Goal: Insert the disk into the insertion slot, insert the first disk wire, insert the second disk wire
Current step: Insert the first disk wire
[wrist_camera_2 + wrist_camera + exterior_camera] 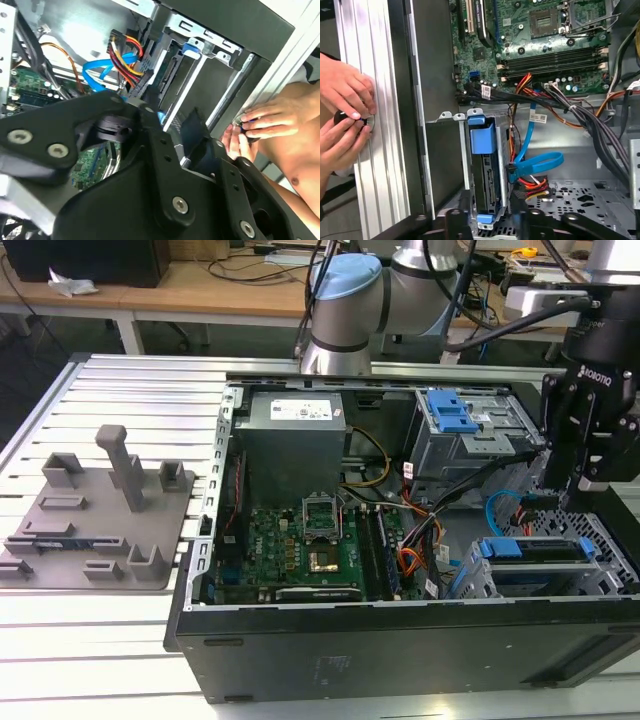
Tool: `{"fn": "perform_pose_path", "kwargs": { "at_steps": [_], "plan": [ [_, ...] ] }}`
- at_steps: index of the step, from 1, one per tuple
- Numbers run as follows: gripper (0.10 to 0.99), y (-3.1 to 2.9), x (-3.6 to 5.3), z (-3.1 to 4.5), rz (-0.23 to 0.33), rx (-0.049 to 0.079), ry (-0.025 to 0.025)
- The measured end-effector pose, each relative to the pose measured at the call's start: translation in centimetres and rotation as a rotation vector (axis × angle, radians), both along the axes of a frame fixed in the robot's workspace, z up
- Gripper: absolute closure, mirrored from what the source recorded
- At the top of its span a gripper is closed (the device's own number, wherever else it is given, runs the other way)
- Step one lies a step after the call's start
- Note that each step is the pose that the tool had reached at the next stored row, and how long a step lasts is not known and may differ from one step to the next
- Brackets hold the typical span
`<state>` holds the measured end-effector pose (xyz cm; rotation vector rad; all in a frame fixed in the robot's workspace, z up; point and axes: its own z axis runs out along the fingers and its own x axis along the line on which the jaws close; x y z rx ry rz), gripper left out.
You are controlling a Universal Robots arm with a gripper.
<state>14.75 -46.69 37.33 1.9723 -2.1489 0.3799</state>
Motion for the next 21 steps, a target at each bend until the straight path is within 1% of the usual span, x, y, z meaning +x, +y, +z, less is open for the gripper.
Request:
{"fn": "perform_pose_path", "kwargs": {
  "at_steps": [1,2,3,5,6,8,10,11,12,13,14,15,16,17,18,19,21],
  "plan": [
    [0.675,0.12,0.09,-0.12,0.000,-0.013,0.0000],
    [0.675,0.52,0.10,-0.26,0.000,-0.029,0.0000],
    [0.675,0.72,0.10,-0.35,0.000,-0.037,0.0000],
    [0.675,0.92,0.11,-0.52,-0.002,-0.052,0.0000],
    [0.675,0.97,0.10,-0.62,-0.003,-0.057,0.0001],
    [0.675,1.13,0.10,-0.95,-0.012,-0.073,0.0003],
    [0.675,1.64,0.11,-1.22,-0.012,-0.082,0.0002],
    [0.675,2.38,0.11,-1.32,-0.012,-0.096,0.0002],
    [0.675,2.86,0.11,-1.38,-0.012,-0.114,0.0001],
    [0.675,3.11,0.10,-1.40,-0.012,-0.131,0.0000],
    [0.675,3.16,0.10,-1.48,-0.012,-0.143,-0.0001],
    [0.675,3.16,0.10,-1.53,-0.012,-0.149,-0.0002],
    [0.675,3.16,0.10,-1.62,-0.012,-0.152,-0.0018],
    [0.675,3.16,0.10,-1.69,-0.012,-0.153,-0.0044],
    [0.675,3.18,0.08,-1.83,-0.012,-0.153,-0.0081],
    [0.675,3.26,0.05,-1.93,-0.013,-0.154,-0.0103],
    [0.675,3.66,0.01,-2.15,-0.013,-0.155,-0.0154]
  ]
}}
